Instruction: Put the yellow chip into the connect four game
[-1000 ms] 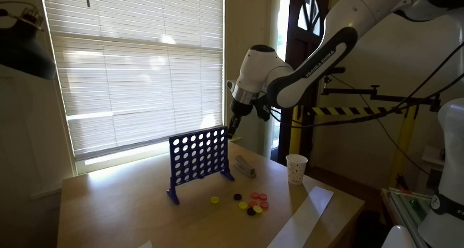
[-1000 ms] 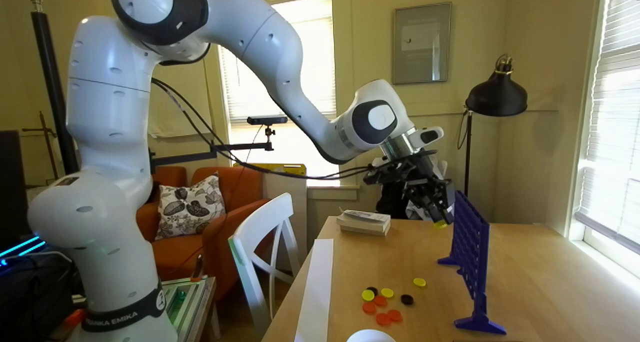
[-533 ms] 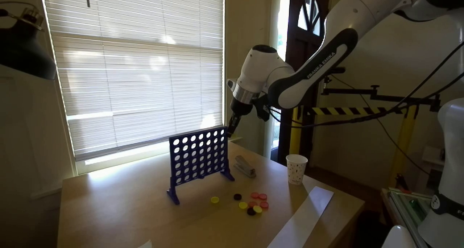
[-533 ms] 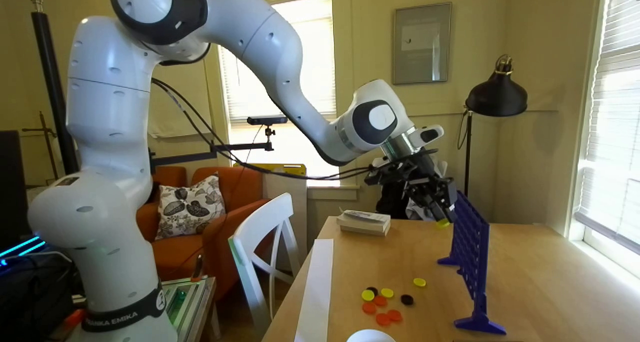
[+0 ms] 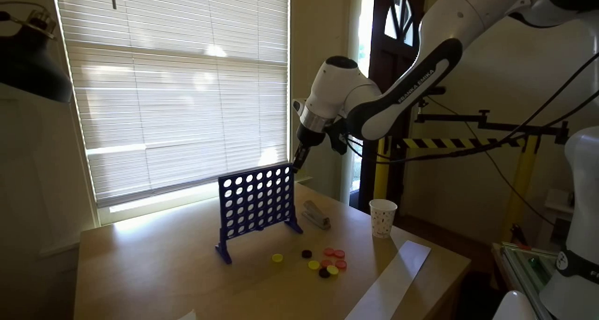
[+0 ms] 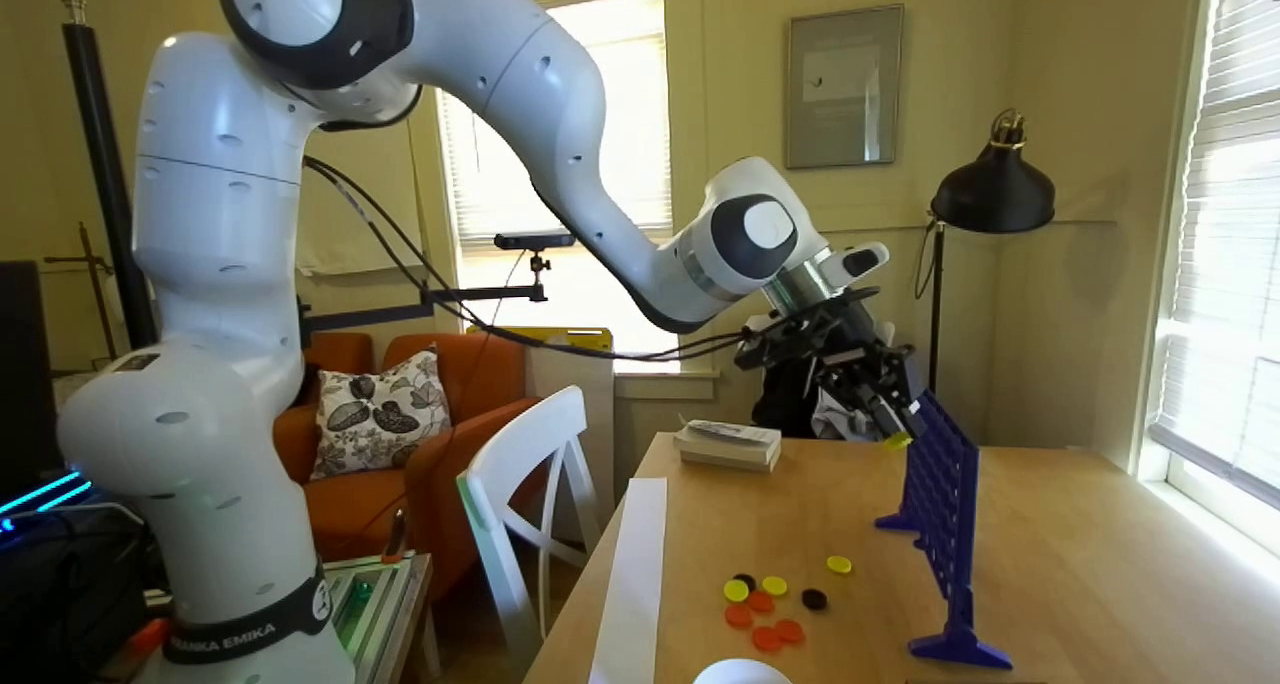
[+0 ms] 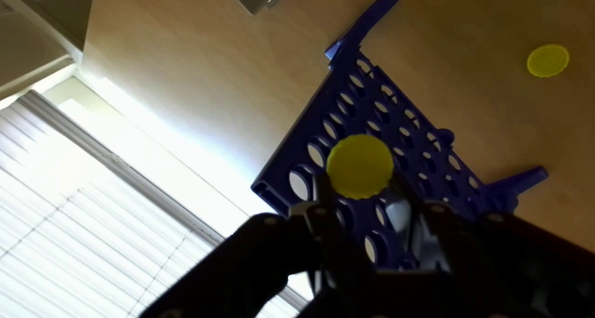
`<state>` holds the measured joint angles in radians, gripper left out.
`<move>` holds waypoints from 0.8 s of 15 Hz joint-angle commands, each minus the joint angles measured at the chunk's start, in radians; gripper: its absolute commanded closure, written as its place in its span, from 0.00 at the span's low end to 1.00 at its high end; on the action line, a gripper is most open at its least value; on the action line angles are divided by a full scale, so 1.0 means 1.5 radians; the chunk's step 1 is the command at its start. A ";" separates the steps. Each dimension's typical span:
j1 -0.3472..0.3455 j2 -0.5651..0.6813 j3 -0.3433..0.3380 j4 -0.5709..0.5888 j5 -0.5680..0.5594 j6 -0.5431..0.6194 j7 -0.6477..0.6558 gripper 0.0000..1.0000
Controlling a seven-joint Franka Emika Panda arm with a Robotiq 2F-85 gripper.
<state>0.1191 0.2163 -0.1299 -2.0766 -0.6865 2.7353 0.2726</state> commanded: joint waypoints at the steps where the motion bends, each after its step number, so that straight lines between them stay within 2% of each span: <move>1: 0.024 -0.007 -0.025 0.010 -0.097 0.005 0.073 0.91; 7: 0.045 -0.009 -0.049 0.026 -0.258 0.031 0.205 0.91; 12: 0.038 -0.007 -0.072 0.026 -0.367 0.134 0.370 0.91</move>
<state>0.1744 0.2141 -0.2064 -2.0347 -1.1385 2.8404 0.6802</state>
